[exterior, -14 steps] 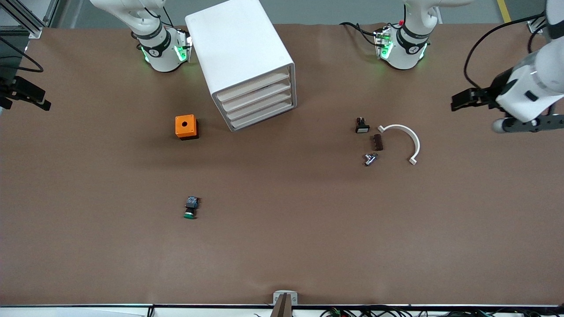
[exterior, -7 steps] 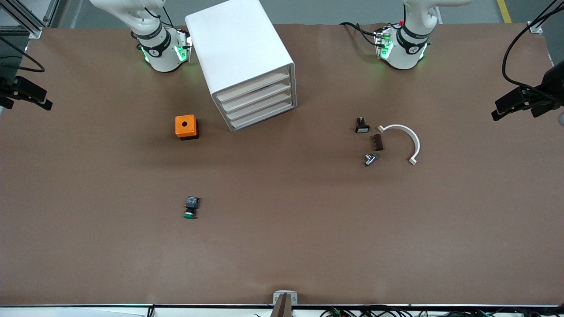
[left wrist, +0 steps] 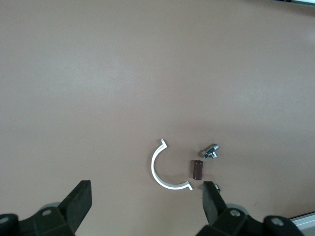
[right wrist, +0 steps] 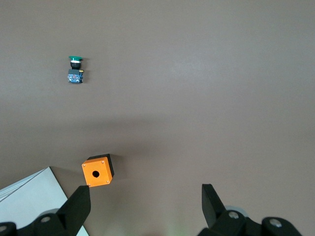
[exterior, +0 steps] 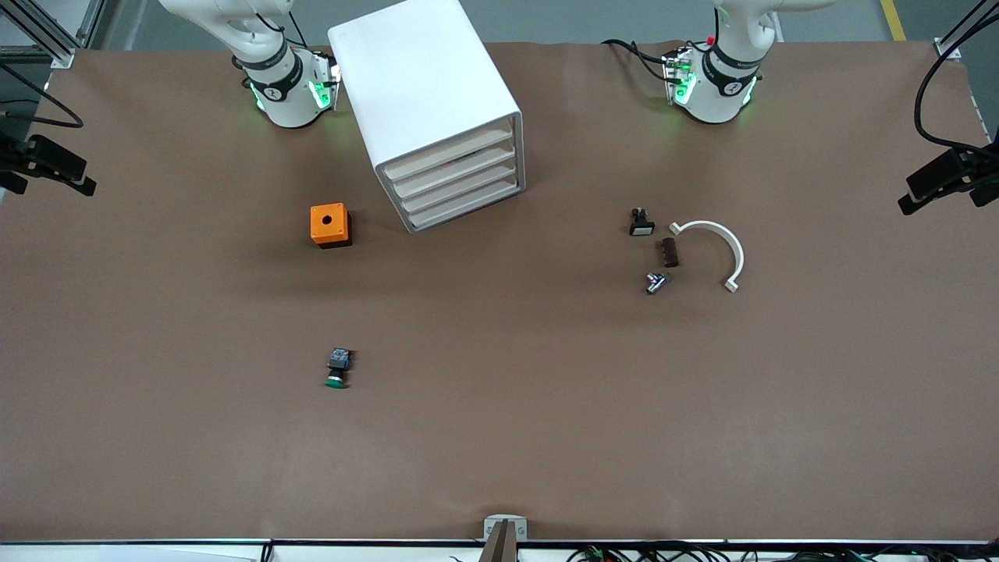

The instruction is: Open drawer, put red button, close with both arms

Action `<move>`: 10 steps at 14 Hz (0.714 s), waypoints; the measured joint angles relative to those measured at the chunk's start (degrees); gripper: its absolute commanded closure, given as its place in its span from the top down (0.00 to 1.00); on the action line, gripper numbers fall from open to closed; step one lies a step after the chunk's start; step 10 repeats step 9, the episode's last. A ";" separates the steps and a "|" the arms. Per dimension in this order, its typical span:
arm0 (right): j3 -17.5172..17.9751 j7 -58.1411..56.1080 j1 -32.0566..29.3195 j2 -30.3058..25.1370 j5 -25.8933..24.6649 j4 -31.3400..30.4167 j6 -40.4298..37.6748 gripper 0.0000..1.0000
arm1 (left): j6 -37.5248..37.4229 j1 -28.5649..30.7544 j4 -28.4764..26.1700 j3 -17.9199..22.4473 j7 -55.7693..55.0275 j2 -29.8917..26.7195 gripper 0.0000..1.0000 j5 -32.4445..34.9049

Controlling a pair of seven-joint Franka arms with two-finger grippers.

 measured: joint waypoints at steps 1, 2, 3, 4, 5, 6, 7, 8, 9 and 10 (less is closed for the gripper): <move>0.00 0.00 0.00 -0.04 0.01 0.06 0.15 1.00 | 0.00 -0.01 0.00 -0.05 0.00 0.01 0.99 0.00; 0.00 0.00 0.00 -0.06 0.01 0.26 0.22 1.00 | 0.00 -0.02 0.00 -0.10 -0.02 0.06 0.99 0.00; 0.00 0.00 0.00 -0.10 0.01 0.45 0.24 1.00 | 0.00 -0.04 -0.01 -0.15 -0.07 0.14 0.99 0.00; 0.00 0.01 0.00 -0.16 0.01 0.55 0.25 1.00 | 0.00 -0.04 -0.02 -0.18 -0.09 0.23 0.99 0.00; 0.00 0.06 0.00 -0.23 0.04 0.58 0.25 1.00 | 0.00 -0.03 -0.04 -0.18 -0.09 0.30 0.99 0.00; -0.01 0.38 0.00 -0.26 0.17 0.58 0.25 1.00 | 0.00 -0.03 -0.05 -0.18 -0.09 0.36 0.99 0.00; -0.06 1.06 0.00 -0.27 0.72 0.58 0.25 1.00 | 0.00 -0.03 -0.06 -0.18 -0.10 0.38 0.99 0.00; -0.16 1.85 0.00 -0.27 1.57 0.58 0.25 1.00 | 0.00 -0.03 -0.06 -0.18 -0.11 0.38 0.99 0.00; -0.25 2.17 -0.01 -0.27 2.11 0.58 0.25 1.00 | 0.00 -0.03 -0.06 -0.18 -0.11 0.38 0.99 0.00; -0.25 2.17 -0.01 -0.27 2.11 0.58 0.25 1.00 | 0.00 -0.03 -0.06 -0.18 -0.11 0.38 0.99 0.00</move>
